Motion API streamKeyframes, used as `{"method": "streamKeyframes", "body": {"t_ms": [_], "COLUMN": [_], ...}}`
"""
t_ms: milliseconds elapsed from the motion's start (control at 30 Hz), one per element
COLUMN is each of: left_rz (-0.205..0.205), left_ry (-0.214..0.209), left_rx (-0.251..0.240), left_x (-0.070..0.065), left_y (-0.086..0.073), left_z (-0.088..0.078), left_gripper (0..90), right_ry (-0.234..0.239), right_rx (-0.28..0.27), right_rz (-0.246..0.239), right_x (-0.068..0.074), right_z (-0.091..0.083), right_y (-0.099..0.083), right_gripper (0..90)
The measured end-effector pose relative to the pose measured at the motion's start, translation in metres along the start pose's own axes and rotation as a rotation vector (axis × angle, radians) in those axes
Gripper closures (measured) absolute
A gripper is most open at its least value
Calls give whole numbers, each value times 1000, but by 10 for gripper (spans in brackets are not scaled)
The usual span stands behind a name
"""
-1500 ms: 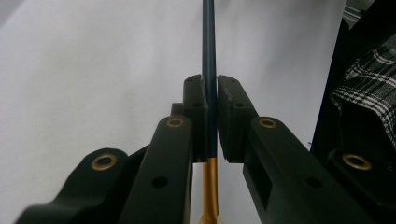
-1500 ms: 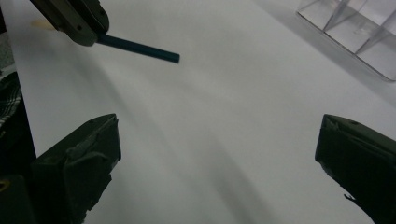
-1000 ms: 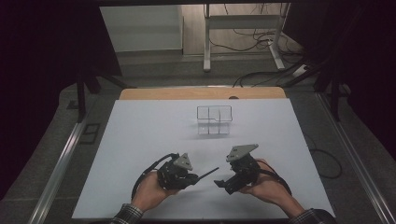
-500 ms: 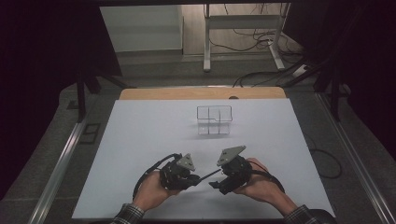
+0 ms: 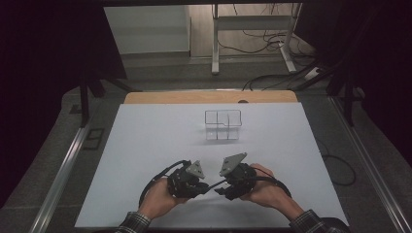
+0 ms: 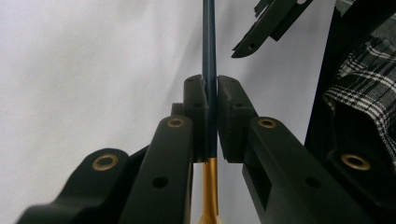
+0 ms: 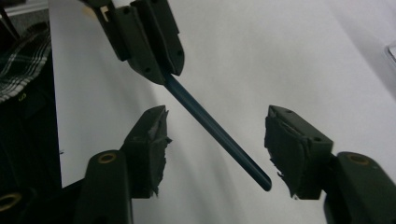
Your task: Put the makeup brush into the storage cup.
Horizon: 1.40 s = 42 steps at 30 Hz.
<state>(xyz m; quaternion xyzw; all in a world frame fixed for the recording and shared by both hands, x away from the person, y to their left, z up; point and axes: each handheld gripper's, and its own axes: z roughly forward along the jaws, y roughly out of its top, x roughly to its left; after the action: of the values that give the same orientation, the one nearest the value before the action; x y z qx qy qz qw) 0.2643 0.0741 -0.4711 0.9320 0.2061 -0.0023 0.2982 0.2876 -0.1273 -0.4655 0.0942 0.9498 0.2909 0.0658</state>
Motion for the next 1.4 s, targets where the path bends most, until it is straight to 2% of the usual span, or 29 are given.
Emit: {"method": "streamKeyframes", "body": {"t_ms": [200, 267, 367, 433, 500, 533, 633, 800, 867, 900, 1000, 1067, 1167, 1267, 1400], "left_rz": [5, 12, 18, 23, 24, 13, 4, -8, -5, -5, -2, 8, 15, 21, 34], "left_ry": [-1, -4, -3, 15, 9, 33, 50, 48, 47, 47, 43, 42, 30, 14, 2], "left_rx": [3, 9, 18, 16, 8, -7, -27, -14, 1, 3, 6, 13, 2, -17, -21], "left_x": [0, 0, -1, -2, -2, -2, -1, 2, 2, 2, 2, 2, 0, -3, -6], "left_y": [0, 0, 1, 1, 1, 2, 2, -1, -1, -1, -1, -1, 1, 2, 4], "left_z": [0, 1, 2, 2, 0, -2, -8, -8, -6, -6, -5, -5, -6, -7, -8], "left_gripper": [834, 833, 831, 824, 831, 833, 835, 835, 835, 835, 835, 834, 834, 835, 835], "right_ry": [2, 5, 30, 61, 89, 86, 83, 65, 64, 68, 55, 34, 21, 9, 4], "right_rx": [10, 13, 13, 13, 31, 38, 43, -6, -44, -56, -73, -66, -47, -36, -9], "right_rz": [-39, -47, -60, -48, -37, -44, -52, -42, -34, -28, -21, -23, -40, -66, -95], "right_x": [3, 4, 5, 4, 4, 4, 4, 2, 0, -1, -2, -1, 0, 1, 3], "right_z": [2, 1, -2, -5, -5, -5, -3, -12, -17, -19, -19, -16, -9, -3, 2], "right_y": [2, 2, 3, 4, 4, 3, 3, 4, 4, 4, 3, 3, 2, 1, 0], "right_gripper": [532, 627, 891, 898, 899, 899, 899, 895, 886, 857, 692, 557, 450, 421, 448]}}
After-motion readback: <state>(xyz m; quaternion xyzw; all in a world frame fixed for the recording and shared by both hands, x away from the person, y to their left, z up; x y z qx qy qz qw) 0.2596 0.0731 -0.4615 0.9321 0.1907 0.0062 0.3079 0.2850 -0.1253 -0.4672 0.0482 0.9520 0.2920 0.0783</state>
